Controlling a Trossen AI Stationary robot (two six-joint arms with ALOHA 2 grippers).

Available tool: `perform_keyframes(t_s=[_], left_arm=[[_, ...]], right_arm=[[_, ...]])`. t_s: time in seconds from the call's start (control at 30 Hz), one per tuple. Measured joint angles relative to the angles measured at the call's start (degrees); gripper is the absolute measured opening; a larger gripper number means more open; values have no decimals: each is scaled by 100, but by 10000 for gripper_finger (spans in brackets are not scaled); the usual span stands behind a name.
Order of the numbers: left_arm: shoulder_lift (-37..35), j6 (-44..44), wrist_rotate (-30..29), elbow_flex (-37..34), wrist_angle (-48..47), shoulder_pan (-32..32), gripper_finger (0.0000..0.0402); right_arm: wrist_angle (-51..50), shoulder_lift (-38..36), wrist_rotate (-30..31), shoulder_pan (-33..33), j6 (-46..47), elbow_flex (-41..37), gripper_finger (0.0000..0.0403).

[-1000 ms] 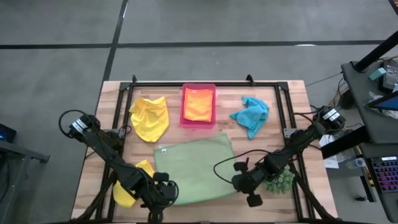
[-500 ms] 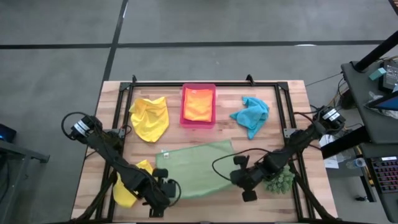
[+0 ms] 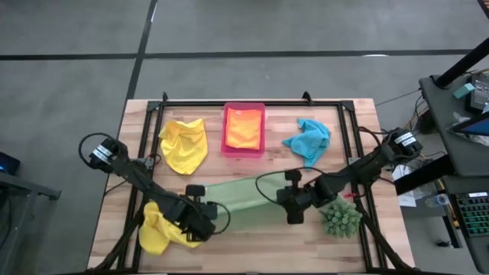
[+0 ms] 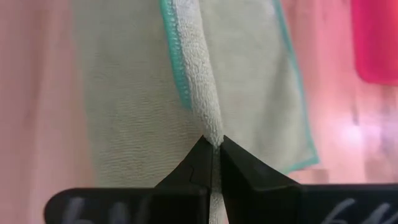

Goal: Fold microfiber towels
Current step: Fold the green towel

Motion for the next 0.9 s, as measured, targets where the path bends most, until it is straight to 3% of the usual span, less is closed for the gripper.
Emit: perform_keyframes(t_s=[0.43, 0.9], left_arm=[[-16, 752, 91, -681, -8, 926, 0], [-18, 763, -58, -821, 36, 1071, 0]], right_arm=[[10, 84, 13, -656, -260, -28, 13], [65, 614, 1, -1040, -582, -28, 13]])
